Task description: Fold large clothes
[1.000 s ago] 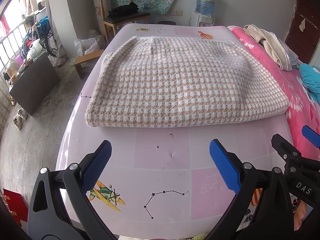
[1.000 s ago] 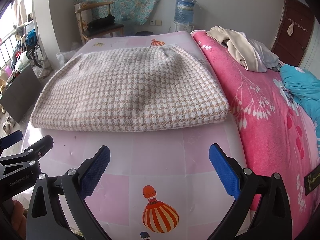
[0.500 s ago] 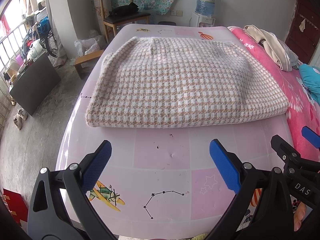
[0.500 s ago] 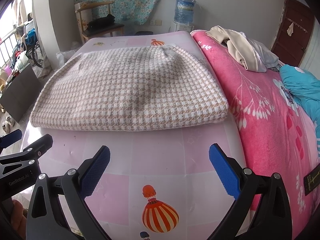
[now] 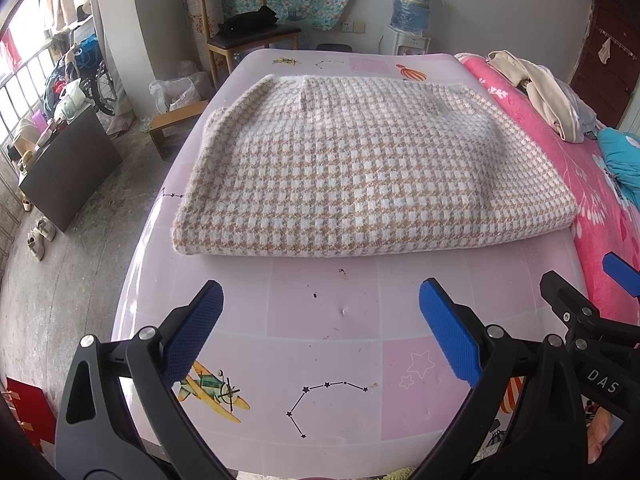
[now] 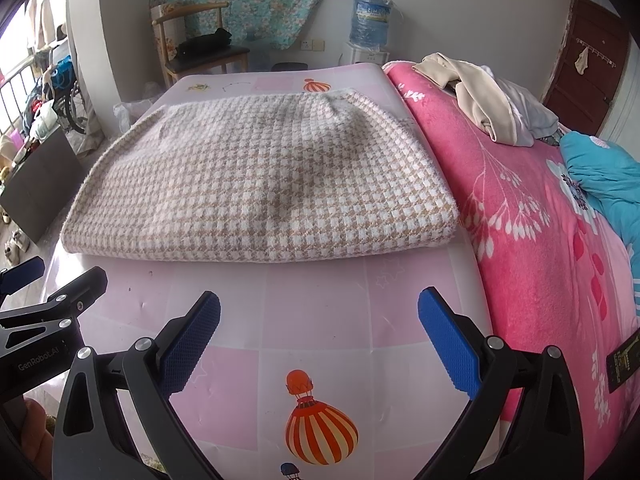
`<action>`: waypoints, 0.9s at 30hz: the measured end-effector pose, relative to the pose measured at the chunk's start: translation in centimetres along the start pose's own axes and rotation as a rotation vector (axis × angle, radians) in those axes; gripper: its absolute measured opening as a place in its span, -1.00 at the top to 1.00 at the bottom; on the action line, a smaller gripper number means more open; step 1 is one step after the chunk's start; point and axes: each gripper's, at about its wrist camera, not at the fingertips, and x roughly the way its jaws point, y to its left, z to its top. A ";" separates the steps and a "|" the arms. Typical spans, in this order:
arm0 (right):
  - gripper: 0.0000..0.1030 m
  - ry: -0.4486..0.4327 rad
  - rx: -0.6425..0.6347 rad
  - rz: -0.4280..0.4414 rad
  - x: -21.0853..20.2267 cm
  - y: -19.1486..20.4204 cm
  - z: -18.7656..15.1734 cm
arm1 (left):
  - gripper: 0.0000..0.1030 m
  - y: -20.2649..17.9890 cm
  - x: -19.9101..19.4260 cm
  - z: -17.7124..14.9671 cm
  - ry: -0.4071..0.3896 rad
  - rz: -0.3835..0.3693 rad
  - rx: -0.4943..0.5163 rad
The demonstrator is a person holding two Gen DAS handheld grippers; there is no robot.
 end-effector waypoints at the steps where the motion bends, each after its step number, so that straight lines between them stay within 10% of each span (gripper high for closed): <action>1: -0.88 0.000 -0.001 0.000 0.0 0.0 0.0 | -0.84 0.0 0.0 0.0 0.000 0.000 0.000; 27: -0.88 -0.002 -0.003 -0.001 -0.1 0.0 0.0 | -0.84 0.1 -0.1 0.1 -0.002 0.005 -0.005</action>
